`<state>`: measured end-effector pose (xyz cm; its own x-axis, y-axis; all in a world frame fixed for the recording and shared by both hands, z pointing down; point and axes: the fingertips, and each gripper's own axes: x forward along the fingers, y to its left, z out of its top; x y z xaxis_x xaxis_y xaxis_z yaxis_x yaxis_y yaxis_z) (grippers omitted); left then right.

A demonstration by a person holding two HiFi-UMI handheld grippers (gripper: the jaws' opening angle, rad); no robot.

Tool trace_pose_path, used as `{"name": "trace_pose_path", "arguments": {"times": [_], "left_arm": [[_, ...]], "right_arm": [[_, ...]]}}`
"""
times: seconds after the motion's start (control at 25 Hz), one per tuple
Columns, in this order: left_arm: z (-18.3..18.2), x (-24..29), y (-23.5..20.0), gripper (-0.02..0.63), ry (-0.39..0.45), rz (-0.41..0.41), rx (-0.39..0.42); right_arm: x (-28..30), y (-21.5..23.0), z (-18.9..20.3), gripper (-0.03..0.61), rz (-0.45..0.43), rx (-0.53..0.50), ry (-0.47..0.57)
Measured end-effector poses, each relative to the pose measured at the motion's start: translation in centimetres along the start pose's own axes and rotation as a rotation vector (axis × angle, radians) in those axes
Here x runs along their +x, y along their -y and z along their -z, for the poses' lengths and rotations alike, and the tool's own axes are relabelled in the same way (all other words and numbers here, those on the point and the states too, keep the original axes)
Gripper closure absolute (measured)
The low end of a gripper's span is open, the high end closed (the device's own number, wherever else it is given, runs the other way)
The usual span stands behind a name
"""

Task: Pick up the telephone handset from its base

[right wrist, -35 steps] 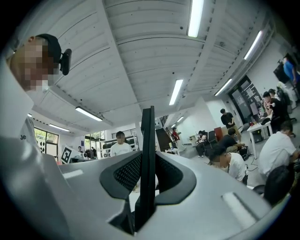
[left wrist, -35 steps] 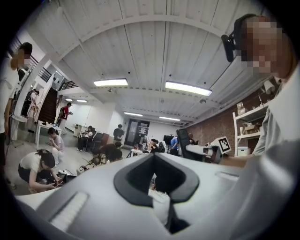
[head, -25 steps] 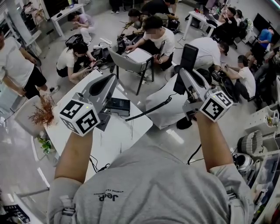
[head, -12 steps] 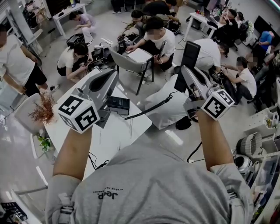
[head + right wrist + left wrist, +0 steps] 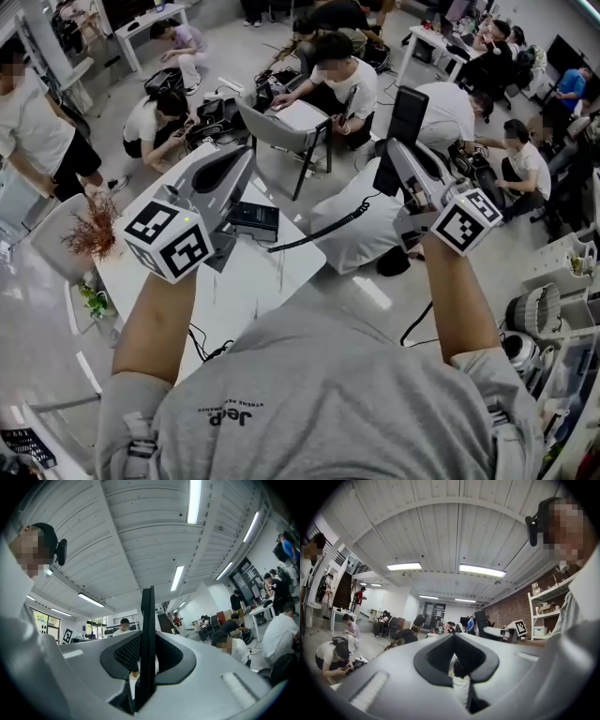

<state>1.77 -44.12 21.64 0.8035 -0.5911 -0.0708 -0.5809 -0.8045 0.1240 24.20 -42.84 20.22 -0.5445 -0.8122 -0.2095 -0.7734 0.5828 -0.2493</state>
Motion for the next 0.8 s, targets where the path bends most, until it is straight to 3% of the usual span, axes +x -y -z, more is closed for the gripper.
{"name": "trace_pose_path", "arguments": {"times": [0.8], "left_arm": [[0.00,-0.56,0.16,0.557,0.001,0.007,-0.008]], "right_arm": [[0.51,-0.93,0.54,0.502,-0.017,-0.019,-0.023]]}}
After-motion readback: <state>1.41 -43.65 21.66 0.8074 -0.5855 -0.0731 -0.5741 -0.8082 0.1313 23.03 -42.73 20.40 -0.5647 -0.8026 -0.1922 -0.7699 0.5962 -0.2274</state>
